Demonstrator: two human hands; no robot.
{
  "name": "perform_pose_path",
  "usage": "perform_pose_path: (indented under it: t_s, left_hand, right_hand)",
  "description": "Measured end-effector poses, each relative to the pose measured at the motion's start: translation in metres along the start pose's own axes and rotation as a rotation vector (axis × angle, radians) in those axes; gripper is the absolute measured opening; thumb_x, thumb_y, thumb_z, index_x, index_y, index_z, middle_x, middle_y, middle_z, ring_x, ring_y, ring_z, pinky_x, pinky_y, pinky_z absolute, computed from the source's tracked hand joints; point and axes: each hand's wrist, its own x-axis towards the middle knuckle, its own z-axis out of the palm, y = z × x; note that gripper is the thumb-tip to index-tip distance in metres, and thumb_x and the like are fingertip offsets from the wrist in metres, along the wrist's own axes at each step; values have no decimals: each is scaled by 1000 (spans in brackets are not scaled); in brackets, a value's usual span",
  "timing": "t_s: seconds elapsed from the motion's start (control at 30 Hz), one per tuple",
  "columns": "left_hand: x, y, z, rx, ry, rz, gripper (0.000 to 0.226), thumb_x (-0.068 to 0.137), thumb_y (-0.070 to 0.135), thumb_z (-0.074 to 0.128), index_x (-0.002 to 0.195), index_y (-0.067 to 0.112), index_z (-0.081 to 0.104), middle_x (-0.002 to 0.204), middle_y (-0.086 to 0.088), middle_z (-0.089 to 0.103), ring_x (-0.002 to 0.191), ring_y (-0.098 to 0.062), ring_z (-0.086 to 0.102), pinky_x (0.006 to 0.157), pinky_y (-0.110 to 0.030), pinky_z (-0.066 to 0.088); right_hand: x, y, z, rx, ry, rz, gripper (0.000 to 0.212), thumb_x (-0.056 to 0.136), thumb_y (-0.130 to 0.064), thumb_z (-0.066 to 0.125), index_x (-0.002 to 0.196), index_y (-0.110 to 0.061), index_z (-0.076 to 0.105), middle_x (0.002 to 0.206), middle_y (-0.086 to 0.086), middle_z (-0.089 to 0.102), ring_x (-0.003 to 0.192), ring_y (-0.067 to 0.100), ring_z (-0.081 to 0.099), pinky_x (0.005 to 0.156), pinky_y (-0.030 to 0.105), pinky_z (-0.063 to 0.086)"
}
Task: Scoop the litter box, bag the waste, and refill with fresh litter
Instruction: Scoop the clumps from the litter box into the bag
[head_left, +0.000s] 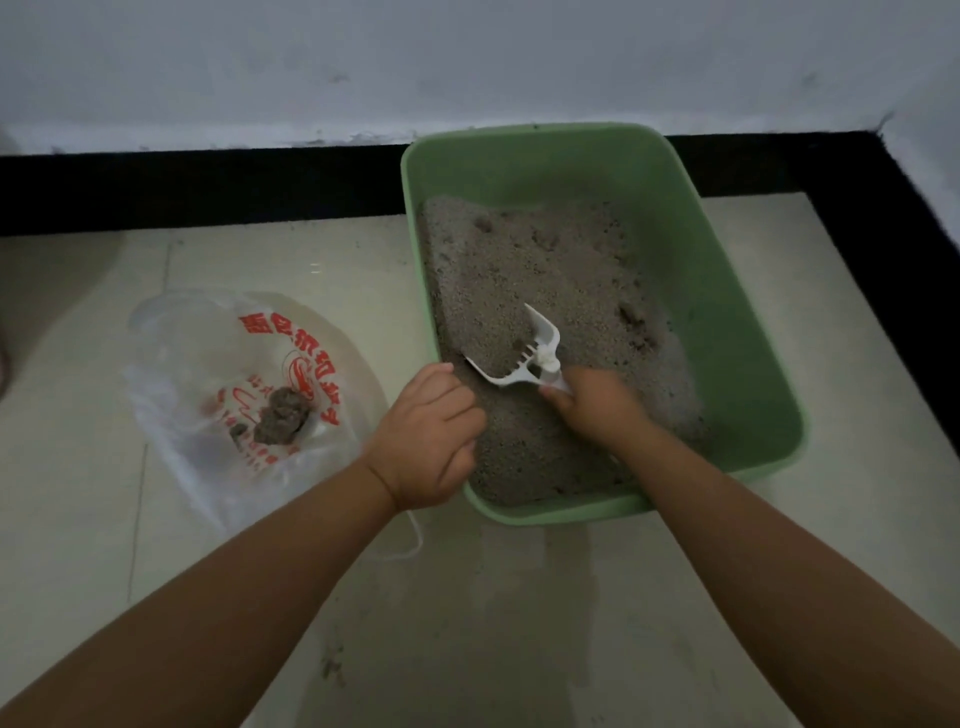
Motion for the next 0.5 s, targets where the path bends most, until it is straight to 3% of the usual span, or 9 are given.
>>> perform_pose_path:
  t_s: [0.07,0.13,0.23,0.37,0.5]
  left_hand:
    - [-1,-1,0,-17,2,1,3,75,18,36,75,16,34,60,-12,47,72,-22,35,95,-37,31]
    - [0,0,1,-19,7,0,3,75,18,36,74,16,34,60,-12,47,72,-22,34,95,-37,31]
    - [0,0,1,-14,15,4,2,74,17,37,74,16,35,59,-11,47,71,-22,34,94,-37,32]
    - [-1,0,0,7,10,-28,18,73,16,38,63,7,51,58,-12,48,70,-22,33,94,-38,32]
    - [1,1,-2,23,1,-36,23,72,16,37,58,5,52,58,-12,47,69,-22,32,93,-38,32]
  right_hand:
    - [1,3,0,45,27,-16,37,98,-31,41,106,1,58,95,19,59,88,28,55,68,26,32]
    - [0,5,1,66,57,-25,31,97,-31,42,89,-5,57,79,9,50,78,21,46,66,25,30]
    - [-2,6,0,105,131,-32,37,96,-31,43,61,-21,35,61,-4,37,71,18,43,58,26,28]
    - [-11,16,-11,137,234,-15,39,95,-29,46,61,-19,33,57,-6,34,53,8,33,47,23,23]
    - [-25,28,-23,118,287,20,44,96,-28,46,57,-22,27,56,-5,33,50,5,29,46,20,20]
